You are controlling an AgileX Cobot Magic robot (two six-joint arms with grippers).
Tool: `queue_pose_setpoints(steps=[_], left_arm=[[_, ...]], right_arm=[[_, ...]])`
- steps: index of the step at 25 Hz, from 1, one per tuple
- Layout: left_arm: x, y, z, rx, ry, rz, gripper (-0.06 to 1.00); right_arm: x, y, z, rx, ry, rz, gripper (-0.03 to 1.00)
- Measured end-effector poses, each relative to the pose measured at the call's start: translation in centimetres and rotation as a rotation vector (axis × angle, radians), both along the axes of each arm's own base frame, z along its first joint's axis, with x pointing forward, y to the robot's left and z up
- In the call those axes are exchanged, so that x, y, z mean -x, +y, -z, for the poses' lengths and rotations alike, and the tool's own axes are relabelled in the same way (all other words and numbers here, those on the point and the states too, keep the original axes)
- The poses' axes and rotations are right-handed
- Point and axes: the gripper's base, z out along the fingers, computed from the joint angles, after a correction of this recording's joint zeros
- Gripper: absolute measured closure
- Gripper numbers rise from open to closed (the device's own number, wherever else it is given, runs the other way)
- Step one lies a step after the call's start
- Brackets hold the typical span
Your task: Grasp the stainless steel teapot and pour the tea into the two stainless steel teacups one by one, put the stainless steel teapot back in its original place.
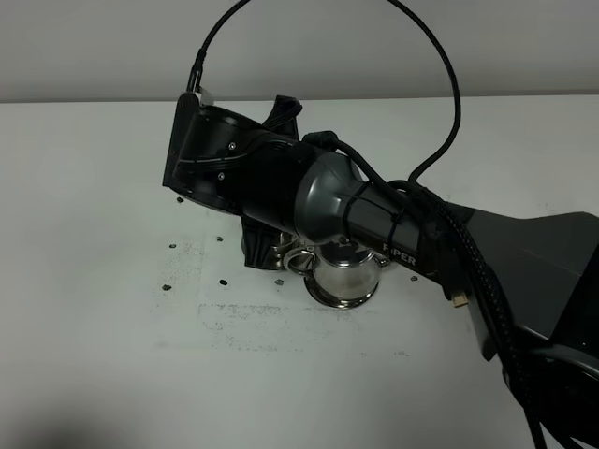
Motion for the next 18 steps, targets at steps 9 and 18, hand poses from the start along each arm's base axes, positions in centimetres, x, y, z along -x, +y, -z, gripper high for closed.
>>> queue_pose_setpoints(steps=[9, 18], left_arm=[[0.0, 0.0, 0.0, 0.001, 0.0, 0.0, 0.42], [0.0, 0.0, 0.0, 0.001, 0.0, 0.0, 0.42]], right_arm=[[0.9, 1.3, 2.1, 0.006, -0.015, -0.104, 0.61], [0.9, 0.9, 3.5, 0.059, -0.047, -0.153, 0.61]])
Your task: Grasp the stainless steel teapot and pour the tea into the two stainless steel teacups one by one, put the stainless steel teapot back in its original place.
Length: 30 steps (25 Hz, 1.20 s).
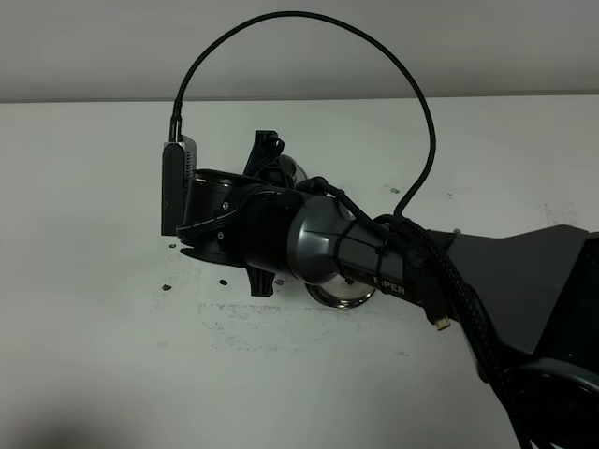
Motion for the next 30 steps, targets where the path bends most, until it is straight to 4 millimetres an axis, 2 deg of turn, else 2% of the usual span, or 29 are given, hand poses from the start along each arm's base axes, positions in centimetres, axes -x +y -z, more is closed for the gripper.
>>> queue_pose_setpoints(steps=[5, 11, 19, 30], left_arm=[[0.0, 0.0, 0.0, 0.0, 0.0, 0.0, 0.42], [0.0, 0.0, 0.0, 0.0, 0.0, 0.0, 0.42], [0.0, 0.0, 0.0, 0.0, 0.0, 0.0, 0.42], [0.0, 0.0, 0.0, 0.0, 0.0, 0.0, 0.42]], right_arm=[[0.0, 0.0, 0.1, 0.0, -0.002, -0.001, 0.61], [-0.2, -0.1, 1.2, 0.018, 0.016, 0.007, 0.61], [-0.4, -0.7, 1.3, 0.033, 0.039, 0.038, 0.61], [0.3, -0.9, 1.9, 0.029, 0.12, 0.086, 0.61]])
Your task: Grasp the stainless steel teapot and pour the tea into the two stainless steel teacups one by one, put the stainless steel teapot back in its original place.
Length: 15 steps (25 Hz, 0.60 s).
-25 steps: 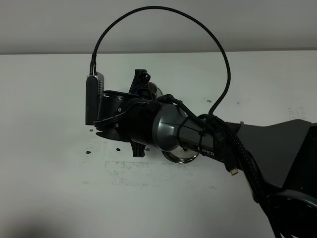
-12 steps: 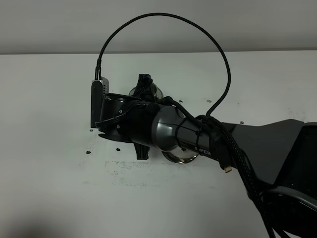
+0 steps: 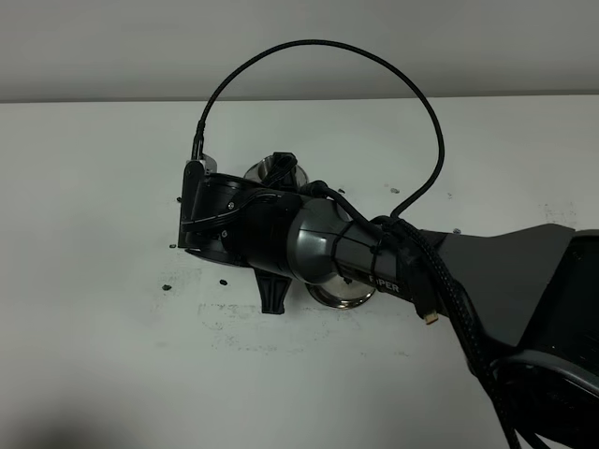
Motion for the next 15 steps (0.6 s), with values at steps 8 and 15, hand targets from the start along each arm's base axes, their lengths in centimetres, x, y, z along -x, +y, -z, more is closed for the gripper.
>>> queue_pose_setpoints(steps=[8, 15], left_arm=[[0.0, 0.0, 0.0, 0.0, 0.0, 0.0, 0.42], [0.0, 0.0, 0.0, 0.0, 0.0, 0.0, 0.42]], right_arm=[[0.7, 0.7, -0.9, -0.006, -0.011, -0.019, 0.61], [0.8, 2.5, -4.3, -0.053, -0.13, -0.089, 0.61]])
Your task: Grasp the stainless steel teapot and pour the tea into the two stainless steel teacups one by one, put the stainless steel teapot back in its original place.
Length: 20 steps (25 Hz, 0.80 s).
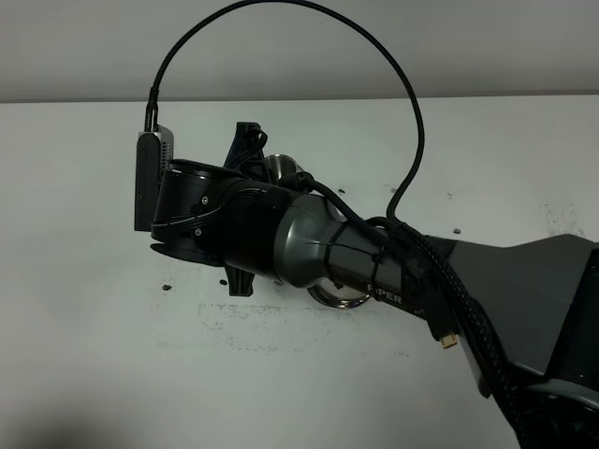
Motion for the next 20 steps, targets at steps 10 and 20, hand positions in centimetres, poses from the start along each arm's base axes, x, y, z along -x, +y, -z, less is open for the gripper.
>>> queue_pose_setpoints(steps=[10, 20], left_arm=[[0.0, 0.0, 0.0, 0.0, 0.0, 0.0, 0.42], [0.0, 0.0, 0.0, 0.0, 0.0, 0.0, 0.42]], right_arm=[[-2.5, -2.5, 0.0, -0.004, -0.008, 0.055, 0.61], [-2.7, -2.2, 2.9, 0.037, 0.043, 0.053, 0.61]])
